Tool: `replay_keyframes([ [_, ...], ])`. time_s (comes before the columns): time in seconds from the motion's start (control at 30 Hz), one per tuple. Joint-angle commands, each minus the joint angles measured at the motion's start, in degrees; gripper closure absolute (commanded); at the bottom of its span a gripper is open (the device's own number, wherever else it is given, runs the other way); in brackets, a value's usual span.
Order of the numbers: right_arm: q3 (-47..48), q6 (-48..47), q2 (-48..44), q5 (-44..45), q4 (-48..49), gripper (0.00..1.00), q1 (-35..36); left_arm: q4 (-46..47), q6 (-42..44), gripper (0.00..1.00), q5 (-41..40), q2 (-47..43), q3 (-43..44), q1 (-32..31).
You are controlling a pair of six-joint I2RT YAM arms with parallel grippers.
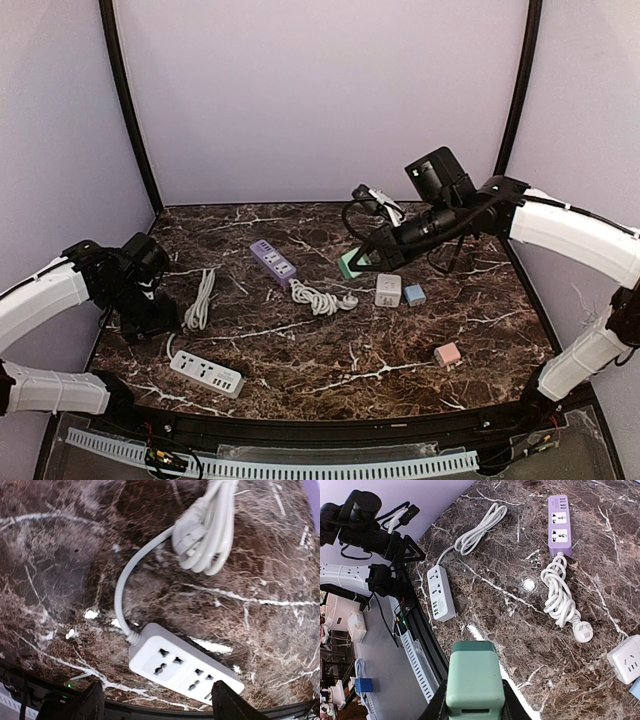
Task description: Insert the plug
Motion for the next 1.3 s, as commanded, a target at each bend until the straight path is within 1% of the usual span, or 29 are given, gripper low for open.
replay_keyframes([
  [0.0, -0.23, -0.74, -0.39, 1.31, 0.06, 1.00, 1.23, -1.44, -6.11, 0.29, 0.42, 0.26, -3.96, 3.09],
  [0.03, -0.48, -0.66, -0.53, 1.35, 0.07, 1.00, 1.33, -0.56, -6.54, 0.31, 1.61, -0.13, -5.50, 3.78],
  [0.13, -1.29, -0.39, -1.09, 1.40, 0.13, 1.00, 1.54, 7.16, -9.55, 0.34, 5.19, -1.76, -9.35, 7.12],
  [0.2, -1.73, -0.12, -1.37, 1.45, 0.16, 1.00, 1.72, 9.70, -10.92, 0.35, 7.00, -2.42, -11.66, 9.69],
  [0.27, -1.99, 0.13, -1.68, 1.73, 0.08, 1.00, 1.97, 10.02, -11.10, 0.37, 7.47, -2.02, -12.78, 12.28],
  [0.37, -3.00, 0.53, -2.71, 1.87, 0.09, 1.00, 2.17, 10.99, -10.58, 0.47, 7.78, -0.60, -13.91, 15.02],
  [0.57, -5.96, 1.80, -5.56, 2.39, 0.06, 1.00, 2.25, 15.18, -10.51, 0.55, 9.42, 2.67, -16.41, 16.82],
  [0.7, -6.62, 2.08, -6.62, 2.83, 0.03, 1.00, 2.26, 16.35, -11.04, 0.56, 9.04, 3.61, -17.78, 16.95],
  [0.87, -6.22, 1.70, -6.13, 2.74, -0.68, 1.00, 2.26, 17.72, -11.73, 0.62, 8.61, 4.60, -19.23, 17.00],
  [0.97, -5.87, 1.40, -5.86, 2.70, -0.91, 1.00, 2.21, 20.21, -12.26, 0.65, 9.42, 5.18, -20.43, 17.03],
  [1.1, -5.25, 1.01, -5.55, 2.89, -1.57, 1.00, 2.26, 21.77, -12.52, 0.74, 9.74, 6.18, -21.28, 17.01],
  [1.13, -5.11, 0.87, -5.53, 3.02, -1.93, 1.00, 2.26, 21.86, -12.56, 0.77, 9.50, 6.22, -21.26, 17.04],
  [1.17, -5.01, 0.80, -5.55, 3.19, -2.21, 1.00, 2.26, 22.12, -12.53, 0.84, 9.55, 6.20, -21.34, 17.04],
  [1.2, -5.04, 0.69, -5.66, 3.37, -2.47, 1.00, 2.26, 22.30, -12.76, 0.87, 9.62, 6.19, -21.41, 17.05],
  [1.23, -5.05, 0.60, -5.76, 3.57, -2.68, 1.00, 2.26, 22.71, -12.90, 0.94, 9.71, 6.19, -21.51, 17.05],
  [1.27, -5.05, 0.51, -5.86, 3.87, -2.90, 1.00, 2.25, 22.90, -13.07, 0.96, 9.79, 6.19, -21.59, 17.05],
])
